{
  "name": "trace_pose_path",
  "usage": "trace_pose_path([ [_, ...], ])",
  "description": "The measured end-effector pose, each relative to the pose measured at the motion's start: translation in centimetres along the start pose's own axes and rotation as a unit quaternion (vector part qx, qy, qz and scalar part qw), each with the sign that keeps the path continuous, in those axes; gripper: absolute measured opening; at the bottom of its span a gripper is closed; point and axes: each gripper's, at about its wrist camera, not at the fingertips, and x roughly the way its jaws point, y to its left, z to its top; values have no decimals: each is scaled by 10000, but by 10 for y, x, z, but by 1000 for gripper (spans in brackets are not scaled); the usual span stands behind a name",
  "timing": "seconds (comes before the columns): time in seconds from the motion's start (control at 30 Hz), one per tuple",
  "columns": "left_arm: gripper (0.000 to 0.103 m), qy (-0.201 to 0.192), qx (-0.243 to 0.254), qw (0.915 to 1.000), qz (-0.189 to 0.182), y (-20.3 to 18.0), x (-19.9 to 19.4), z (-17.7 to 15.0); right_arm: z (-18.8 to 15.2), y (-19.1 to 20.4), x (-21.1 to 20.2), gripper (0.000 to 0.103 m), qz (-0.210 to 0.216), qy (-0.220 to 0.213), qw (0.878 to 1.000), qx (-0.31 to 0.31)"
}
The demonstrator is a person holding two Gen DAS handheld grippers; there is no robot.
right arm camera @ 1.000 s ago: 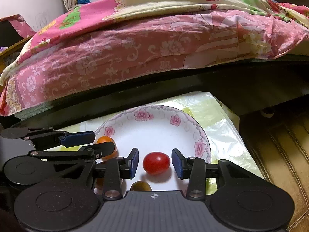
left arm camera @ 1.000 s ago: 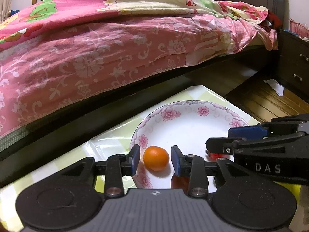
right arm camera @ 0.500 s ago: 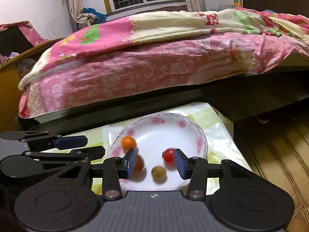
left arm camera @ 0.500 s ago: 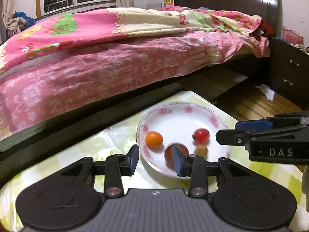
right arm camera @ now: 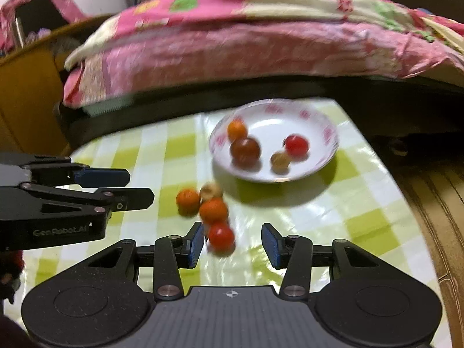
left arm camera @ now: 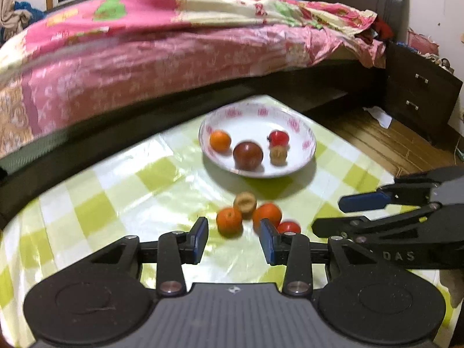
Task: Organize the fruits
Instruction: 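Grasp another orange tangerine with the left tool while the right tool grasps a small red tomato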
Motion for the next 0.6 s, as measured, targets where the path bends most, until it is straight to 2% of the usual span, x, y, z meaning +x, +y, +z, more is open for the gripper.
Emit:
trace_pose_path([
  [0.47, 46, 366, 82, 9992, -113, 11, 27, -11, 2, 12, 52, 44, 184, 475, 9974, -508],
  [0.6, 46, 377, 165, 9991, -139, 11, 39, -6, 2, 12, 62, 29, 148, 609, 9965, -547],
])
